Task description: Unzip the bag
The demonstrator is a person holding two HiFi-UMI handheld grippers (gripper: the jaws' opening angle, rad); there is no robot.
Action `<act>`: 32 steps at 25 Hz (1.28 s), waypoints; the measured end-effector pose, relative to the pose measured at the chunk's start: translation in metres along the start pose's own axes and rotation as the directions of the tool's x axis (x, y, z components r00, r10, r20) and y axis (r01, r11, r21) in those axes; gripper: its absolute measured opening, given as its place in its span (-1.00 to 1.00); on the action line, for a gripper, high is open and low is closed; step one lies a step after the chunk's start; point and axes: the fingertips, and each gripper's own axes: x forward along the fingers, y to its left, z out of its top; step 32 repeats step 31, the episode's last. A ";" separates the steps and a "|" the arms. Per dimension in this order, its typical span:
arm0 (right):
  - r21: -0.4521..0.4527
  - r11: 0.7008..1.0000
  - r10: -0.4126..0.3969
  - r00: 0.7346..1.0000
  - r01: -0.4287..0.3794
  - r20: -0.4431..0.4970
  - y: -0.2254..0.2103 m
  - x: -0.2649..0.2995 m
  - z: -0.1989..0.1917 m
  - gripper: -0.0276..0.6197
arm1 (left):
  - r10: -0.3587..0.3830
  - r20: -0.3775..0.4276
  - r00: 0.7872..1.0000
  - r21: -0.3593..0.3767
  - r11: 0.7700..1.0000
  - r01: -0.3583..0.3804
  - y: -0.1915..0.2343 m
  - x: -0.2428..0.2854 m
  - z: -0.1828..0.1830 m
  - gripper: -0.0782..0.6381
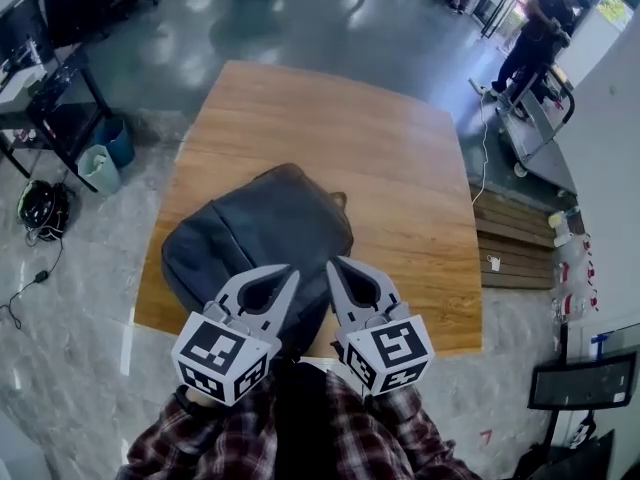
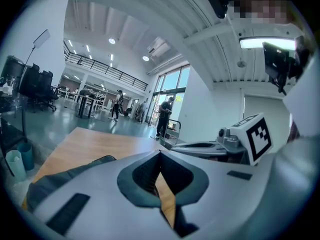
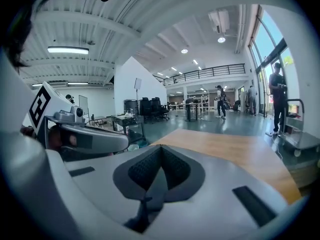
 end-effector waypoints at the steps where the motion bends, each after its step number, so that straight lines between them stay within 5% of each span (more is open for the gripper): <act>1: 0.001 1.000 0.005 1.000 -0.005 0.004 0.002 -0.001 0.001 -0.88 | 0.000 0.006 1.000 0.000 1.000 0.000 0.000 0.000 0.001 -0.76; 22: 0.030 0.999 0.038 0.999 -0.038 0.011 0.022 0.017 0.002 -0.88 | 0.007 -0.006 1.000 0.055 0.998 -0.006 0.013 -0.001 0.013 -0.76; 32: 0.025 1.000 0.005 1.000 -0.005 0.012 -0.002 -0.005 0.002 -0.88 | -0.038 -0.012 0.999 0.065 0.997 0.038 -0.021 0.025 0.011 -0.76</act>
